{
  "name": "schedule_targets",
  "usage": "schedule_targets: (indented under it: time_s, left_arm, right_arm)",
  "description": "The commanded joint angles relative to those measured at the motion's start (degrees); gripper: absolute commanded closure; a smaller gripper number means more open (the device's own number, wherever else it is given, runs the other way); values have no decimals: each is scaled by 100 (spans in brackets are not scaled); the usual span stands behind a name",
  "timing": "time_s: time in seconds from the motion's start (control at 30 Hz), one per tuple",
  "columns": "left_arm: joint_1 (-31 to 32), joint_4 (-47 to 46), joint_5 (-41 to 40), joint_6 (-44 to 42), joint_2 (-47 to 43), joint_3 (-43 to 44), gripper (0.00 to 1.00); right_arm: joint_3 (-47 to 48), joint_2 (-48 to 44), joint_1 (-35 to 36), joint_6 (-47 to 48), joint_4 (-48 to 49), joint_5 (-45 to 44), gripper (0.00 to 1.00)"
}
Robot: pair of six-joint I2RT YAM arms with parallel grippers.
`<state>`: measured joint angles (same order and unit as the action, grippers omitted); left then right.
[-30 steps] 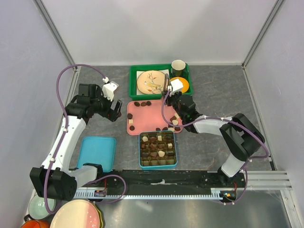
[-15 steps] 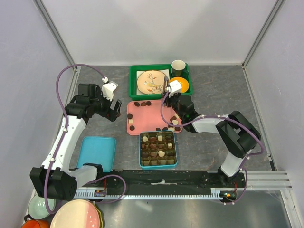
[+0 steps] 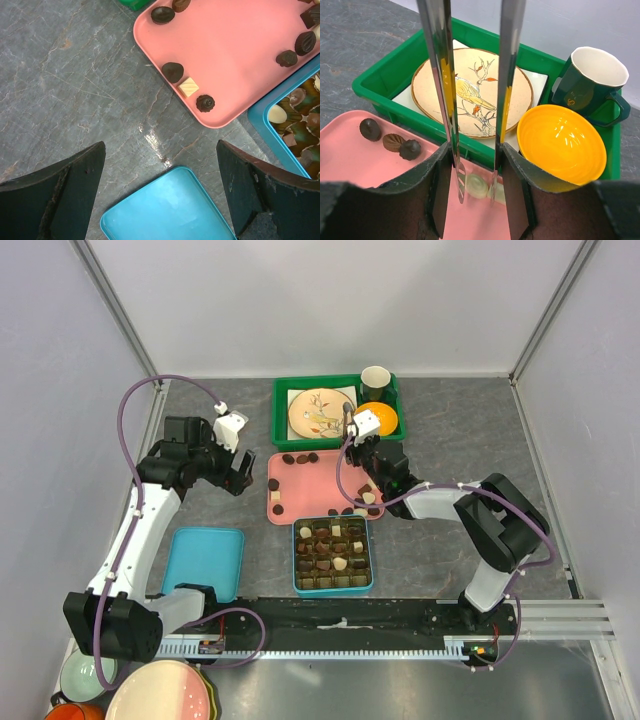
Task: Pack the chocolate
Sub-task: Pick up the fake chocolate from the plate.
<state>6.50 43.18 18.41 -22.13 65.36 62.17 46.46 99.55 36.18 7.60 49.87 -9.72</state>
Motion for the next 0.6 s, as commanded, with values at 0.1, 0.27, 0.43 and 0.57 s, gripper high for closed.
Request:
schedule_targets:
  time_s: [0.1, 0.27, 0.43, 0.57]
  left_arm:
    - [-35, -64, -66, -204, 3, -21, 1]
    - [-35, -424, -267, -125, 213, -258, 1]
    - [-35, -1118, -593, 68, 907, -250, 1]
    - [-26, -1311, -488, 77, 1399, -30, 1]
  right_arm:
    - [48, 161, -24, -205, 313, 382, 51]
    - [74, 267, -24, -478, 366, 541, 51]
    - [-40, 136, 11, -610, 313, 585, 52]
    - [-215, -75, 29, -645, 182, 585, 52]
